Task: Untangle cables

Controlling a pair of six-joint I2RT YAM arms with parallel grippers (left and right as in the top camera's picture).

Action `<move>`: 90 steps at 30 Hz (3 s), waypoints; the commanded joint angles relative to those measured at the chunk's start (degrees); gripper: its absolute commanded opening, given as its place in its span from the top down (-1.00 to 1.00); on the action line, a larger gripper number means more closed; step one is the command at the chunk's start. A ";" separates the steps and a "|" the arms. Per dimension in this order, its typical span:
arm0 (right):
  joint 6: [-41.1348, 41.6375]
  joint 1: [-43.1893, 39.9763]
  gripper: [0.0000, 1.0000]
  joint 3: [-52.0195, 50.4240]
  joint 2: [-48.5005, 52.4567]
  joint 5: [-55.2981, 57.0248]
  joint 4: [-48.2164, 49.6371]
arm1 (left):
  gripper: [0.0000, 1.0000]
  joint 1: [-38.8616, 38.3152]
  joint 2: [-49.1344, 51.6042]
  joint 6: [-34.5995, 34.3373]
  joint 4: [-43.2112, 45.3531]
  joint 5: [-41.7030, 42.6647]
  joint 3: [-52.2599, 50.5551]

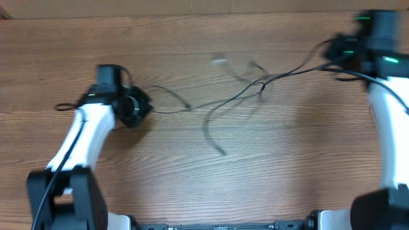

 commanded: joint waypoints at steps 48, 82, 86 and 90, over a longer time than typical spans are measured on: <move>-12.72 -13.86 0.93 8.79 14.14 -2.54 56.04 | 0.91 -0.52 -5.46 7.63 -13.05 -20.61 1.42; -12.44 -6.67 0.93 39.82 42.62 -20.81 59.84 | 0.91 -8.41 -0.35 2.21 -8.11 -21.99 1.40; -12.98 -6.67 0.92 40.30 42.80 -13.03 57.09 | 0.92 -8.41 2.73 2.21 -7.54 -21.64 1.40; -16.37 -6.67 0.92 38.66 44.24 -8.33 51.43 | 0.91 -8.41 6.14 2.21 -7.50 -19.78 1.40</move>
